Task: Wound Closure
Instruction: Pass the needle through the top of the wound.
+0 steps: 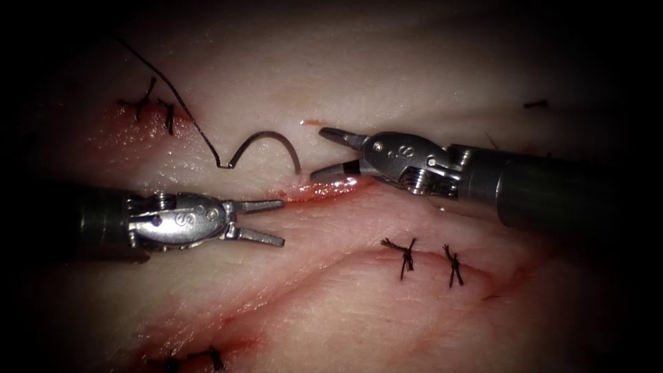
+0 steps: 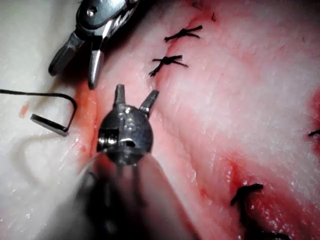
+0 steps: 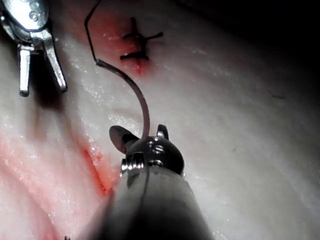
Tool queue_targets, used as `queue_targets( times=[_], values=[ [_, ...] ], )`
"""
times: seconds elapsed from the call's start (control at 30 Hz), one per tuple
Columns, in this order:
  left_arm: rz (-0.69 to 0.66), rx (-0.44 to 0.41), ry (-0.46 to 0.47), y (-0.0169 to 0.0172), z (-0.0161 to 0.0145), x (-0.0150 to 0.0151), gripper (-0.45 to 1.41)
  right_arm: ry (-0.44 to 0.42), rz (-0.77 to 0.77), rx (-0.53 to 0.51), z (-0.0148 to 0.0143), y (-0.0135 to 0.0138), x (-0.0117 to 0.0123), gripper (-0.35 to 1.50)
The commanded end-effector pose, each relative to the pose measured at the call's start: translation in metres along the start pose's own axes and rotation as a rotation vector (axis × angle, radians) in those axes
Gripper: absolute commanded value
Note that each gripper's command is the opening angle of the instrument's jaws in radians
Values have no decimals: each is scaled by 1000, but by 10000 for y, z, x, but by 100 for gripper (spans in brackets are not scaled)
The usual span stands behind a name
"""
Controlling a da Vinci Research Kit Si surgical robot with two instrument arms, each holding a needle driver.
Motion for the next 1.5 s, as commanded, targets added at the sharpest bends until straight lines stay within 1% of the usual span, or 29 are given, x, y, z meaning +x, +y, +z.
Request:
queue_targets(
  times=[0.03,0.07,0.1,0.13,0.23,0.37,0.5,0.57,0.63,0.67,0.7,0.83,0.87,0.97,1.0,1.07,1.23,1.27,1.37,1.5],
  values=[
    [-5,-8,-30,-1,8,-7,46,10,-36,5,21,10,11,142],
    [-22,-21,-72,3,9,-17,46,16,-75,12,33,13,15,142],
    [-28,-26,-93,5,10,-22,46,19,-101,15,38,14,17,142],
    [-27,-40,-122,7,11,-31,46,23,-148,25,51,15,19,142],
    [-31,-55,-135,10,13,-37,46,35,-226,42,71,16,22,142],
    [-32,-73,-136,9,13,-36,46,61,-279,67,82,19,27,142],
    [-32,-73,-136,9,13,-36,46,71,-296,78,83,19,27,138],
    [-30,-70,-136,9,13,-36,46,67,-315,80,83,20,26,128],
    [-30,-71,-136,9,13,-36,46,68,-315,82,83,21,26,105],
    [-29,-71,-136,9,13,-36,46,60,-317,87,83,22,25,31],
    [-29,-71,-136,9,13,-36,46,50,-318,92,82,23,24,-35],
    [-29,-69,-139,9,13,-36,46,44,-332,100,80,32,16,-35],
    [-28,-69,-139,9,13,-36,46,43,-313,100,79,33,12,-35],
    [-28,-70,-142,9,13,-36,46,83,-256,84,76,31,-3,-35],
    [-28,-67,-142,9,12,-36,46,120,-223,92,74,30,-12,-35],
    [-28,-67,-145,9,12,-36,44,175,-182,94,70,28,-21,-35],
    [-32,-61,-146,9,13,-37,43,305,-121,114,66,24,-29,-35],
    [-37,-60,-146,8,13,-38,43,342,-99,119,66,21,-30,-35],
    [-45,-56,-147,7,14,-41,43,378,-70,137,69,13,-32,-35],
    [-52,-43,-150,4,11,-46,43,405,-54,195,76,-17,-41,-35]
  ],
)
